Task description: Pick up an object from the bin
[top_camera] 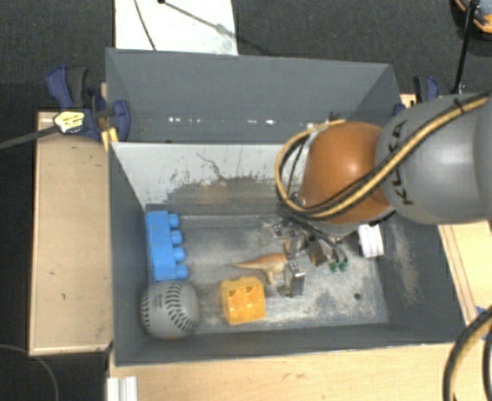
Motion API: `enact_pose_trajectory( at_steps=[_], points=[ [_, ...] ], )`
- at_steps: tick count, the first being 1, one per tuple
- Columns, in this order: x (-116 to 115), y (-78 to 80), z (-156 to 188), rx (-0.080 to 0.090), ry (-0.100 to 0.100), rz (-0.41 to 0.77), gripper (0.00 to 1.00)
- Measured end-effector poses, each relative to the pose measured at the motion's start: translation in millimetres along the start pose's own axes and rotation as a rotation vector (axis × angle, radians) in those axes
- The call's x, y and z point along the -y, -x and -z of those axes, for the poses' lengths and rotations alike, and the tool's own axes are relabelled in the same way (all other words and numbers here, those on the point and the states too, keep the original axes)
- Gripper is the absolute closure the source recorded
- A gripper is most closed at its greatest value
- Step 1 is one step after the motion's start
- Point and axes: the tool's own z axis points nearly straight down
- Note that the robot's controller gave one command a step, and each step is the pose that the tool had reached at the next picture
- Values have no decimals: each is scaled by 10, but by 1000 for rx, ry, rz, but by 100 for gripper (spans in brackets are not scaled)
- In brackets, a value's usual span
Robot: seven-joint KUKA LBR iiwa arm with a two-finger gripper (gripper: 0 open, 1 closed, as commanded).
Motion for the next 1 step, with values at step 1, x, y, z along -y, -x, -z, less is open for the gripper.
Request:
enact_pose_trajectory(
  at_steps=[1],
  points=[
    [254, 149, -109, 2, 0, 10, 0]
  ],
)
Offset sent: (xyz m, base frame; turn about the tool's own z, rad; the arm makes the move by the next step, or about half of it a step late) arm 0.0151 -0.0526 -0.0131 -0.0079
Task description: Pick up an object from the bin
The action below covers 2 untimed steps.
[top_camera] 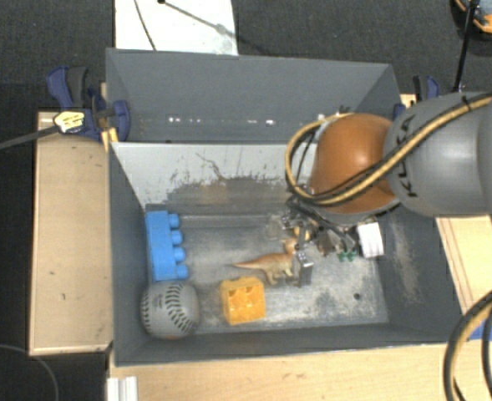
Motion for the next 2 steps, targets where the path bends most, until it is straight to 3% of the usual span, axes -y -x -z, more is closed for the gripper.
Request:
enact_pose_trajectory(
  at_steps=[1, 2],
  points=[
    [231, -85, -18, -4, 0, -2, 0],
    [433, -78, 18, 0, -1, -242, 100]
  ],
)
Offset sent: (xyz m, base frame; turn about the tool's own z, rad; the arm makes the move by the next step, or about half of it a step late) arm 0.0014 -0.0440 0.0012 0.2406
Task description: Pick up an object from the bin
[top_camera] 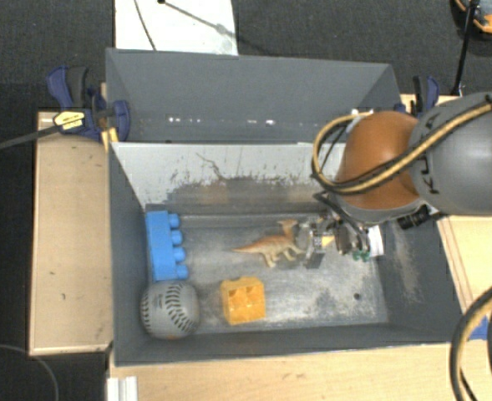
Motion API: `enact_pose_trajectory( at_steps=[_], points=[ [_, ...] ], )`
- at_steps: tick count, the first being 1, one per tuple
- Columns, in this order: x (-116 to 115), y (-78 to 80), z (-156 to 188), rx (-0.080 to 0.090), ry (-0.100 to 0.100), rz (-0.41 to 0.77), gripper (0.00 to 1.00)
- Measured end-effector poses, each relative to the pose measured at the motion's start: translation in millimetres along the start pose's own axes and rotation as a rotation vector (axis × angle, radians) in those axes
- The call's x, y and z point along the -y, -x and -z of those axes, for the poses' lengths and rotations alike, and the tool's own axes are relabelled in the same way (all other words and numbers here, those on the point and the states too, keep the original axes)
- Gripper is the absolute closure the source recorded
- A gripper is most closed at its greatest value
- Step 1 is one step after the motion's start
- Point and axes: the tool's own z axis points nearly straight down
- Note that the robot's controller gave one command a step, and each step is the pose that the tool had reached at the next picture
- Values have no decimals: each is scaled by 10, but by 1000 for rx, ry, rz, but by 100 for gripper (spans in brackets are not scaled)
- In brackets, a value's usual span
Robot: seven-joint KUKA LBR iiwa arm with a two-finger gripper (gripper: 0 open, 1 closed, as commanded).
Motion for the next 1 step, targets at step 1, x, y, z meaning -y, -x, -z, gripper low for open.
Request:
enact_pose_trajectory(
  at_steps=[1],
  points=[
    [0, 0, 0, 0, 0, -1, 100]
  ],
)
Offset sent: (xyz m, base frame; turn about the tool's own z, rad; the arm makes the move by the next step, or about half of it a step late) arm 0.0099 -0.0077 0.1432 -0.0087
